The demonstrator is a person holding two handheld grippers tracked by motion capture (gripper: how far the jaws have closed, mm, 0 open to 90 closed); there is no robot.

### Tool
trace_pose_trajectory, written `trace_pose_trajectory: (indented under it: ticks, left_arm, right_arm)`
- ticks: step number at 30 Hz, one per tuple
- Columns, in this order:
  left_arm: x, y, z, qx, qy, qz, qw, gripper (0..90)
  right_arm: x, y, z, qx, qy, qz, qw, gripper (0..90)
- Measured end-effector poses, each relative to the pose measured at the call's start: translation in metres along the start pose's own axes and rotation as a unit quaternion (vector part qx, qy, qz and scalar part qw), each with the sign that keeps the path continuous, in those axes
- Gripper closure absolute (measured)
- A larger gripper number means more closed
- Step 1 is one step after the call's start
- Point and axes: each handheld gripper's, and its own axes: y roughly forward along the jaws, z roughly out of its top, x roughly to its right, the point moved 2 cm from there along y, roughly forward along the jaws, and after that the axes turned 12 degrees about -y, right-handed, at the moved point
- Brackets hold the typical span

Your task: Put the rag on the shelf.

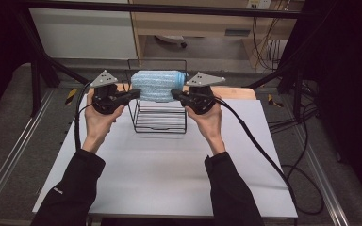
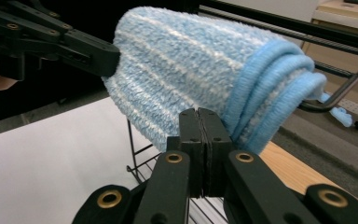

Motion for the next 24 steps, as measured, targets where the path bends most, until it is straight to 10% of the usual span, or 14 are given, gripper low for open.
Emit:
trace_pose_trajectory:
  ticks: [24]
  left_arm:
    - [0.001, -0.010, 0.001, 0.004, -0.006, 0.003, 1.0000, 75.5]
  right_arm:
    - [-0.005, -0.012, 0.007, 0.022, 0.015, 0.010, 0.9996, 63.8]
